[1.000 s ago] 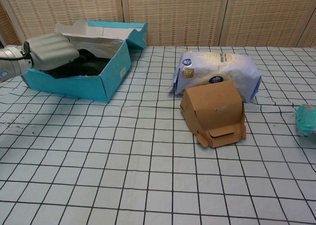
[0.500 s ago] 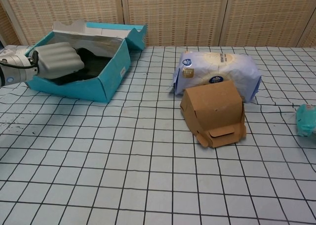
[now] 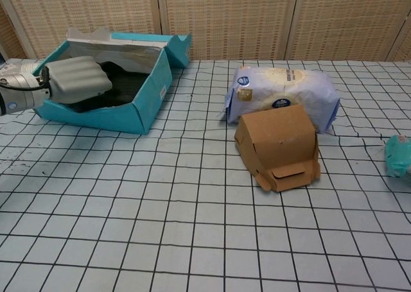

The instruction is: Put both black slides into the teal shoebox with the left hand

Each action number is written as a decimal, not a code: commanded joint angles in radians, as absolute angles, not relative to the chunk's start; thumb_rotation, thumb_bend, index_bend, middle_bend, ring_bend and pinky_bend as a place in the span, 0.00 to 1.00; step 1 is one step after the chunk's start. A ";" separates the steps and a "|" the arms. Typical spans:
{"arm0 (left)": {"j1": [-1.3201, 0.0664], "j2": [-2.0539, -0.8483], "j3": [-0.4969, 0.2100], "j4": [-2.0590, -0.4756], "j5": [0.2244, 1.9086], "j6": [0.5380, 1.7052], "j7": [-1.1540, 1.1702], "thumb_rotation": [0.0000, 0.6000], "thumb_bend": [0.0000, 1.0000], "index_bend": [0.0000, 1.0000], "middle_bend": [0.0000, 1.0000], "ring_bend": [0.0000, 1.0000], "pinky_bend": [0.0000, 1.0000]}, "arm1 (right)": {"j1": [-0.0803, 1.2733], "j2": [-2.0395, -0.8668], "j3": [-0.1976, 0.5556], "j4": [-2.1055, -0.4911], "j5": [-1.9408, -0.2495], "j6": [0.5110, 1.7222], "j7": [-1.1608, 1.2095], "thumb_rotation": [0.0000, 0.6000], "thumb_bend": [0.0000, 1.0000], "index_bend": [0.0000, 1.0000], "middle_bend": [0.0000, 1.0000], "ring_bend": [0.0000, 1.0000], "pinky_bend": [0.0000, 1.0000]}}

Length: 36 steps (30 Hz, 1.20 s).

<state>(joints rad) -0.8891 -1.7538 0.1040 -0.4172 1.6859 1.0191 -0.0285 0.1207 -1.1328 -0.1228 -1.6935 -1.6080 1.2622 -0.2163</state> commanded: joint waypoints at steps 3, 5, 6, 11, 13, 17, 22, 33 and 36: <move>-0.883 -1.729 0.088 -0.434 1.688 1.114 -0.135 1.00 0.56 0.00 0.08 0.09 0.21 | 0.120 -1.131 -0.124 -1.695 -1.612 1.266 -0.214 0.96 0.24 0.00 0.00 0.00 0.00; -0.883 -1.716 0.083 -0.449 1.685 1.128 -0.164 1.00 0.55 0.00 0.02 0.03 0.17 | 0.119 -1.130 -0.125 -1.695 -1.614 1.269 -0.212 0.96 0.24 0.00 0.00 0.00 0.00; -0.883 -1.708 0.077 -0.460 1.681 1.137 -0.179 1.00 0.54 0.00 0.00 0.01 0.15 | 0.118 -1.130 -0.125 -1.695 -1.615 1.270 -0.211 0.96 0.24 0.00 0.00 0.00 0.00; -0.886 -1.683 0.051 -0.492 1.662 1.166 -0.210 1.00 0.51 0.00 0.00 0.00 0.07 | 0.116 -1.128 -0.127 -1.698 -1.621 1.276 -0.210 0.96 0.24 0.00 0.00 0.00 0.00; -0.885 -1.673 0.045 -0.507 1.656 1.166 -0.216 1.00 0.51 0.00 0.00 0.00 0.07 | 0.115 -1.127 -0.127 -1.699 -1.623 1.279 -0.209 0.96 0.24 0.00 0.00 0.00 0.00; -0.881 -1.648 0.037 -0.559 1.641 1.151 -0.246 1.00 0.51 0.00 0.00 0.00 0.06 | 0.114 -1.127 -0.128 -1.698 -1.625 1.280 -0.207 0.96 0.24 0.00 0.00 0.00 0.00; -0.873 -1.620 0.005 -0.629 1.600 1.131 -0.302 1.00 0.51 0.00 0.00 0.00 0.05 | 0.114 -1.124 -0.128 -1.699 -1.629 1.283 -0.202 0.96 0.24 0.00 0.00 0.00 0.00; -0.751 -1.512 -0.007 -0.811 1.543 1.199 -0.376 1.00 0.50 0.00 0.04 0.01 0.10 | 0.109 -1.117 -0.131 -1.700 -1.644 1.298 -0.190 0.96 0.24 0.00 0.00 0.00 0.00; -0.649 -1.427 0.006 -0.984 1.517 1.279 -0.362 1.00 0.49 0.00 0.00 0.00 0.07 | 0.109 -1.121 -0.130 -1.699 -1.648 1.301 -0.194 0.96 0.24 0.00 0.00 0.00 0.00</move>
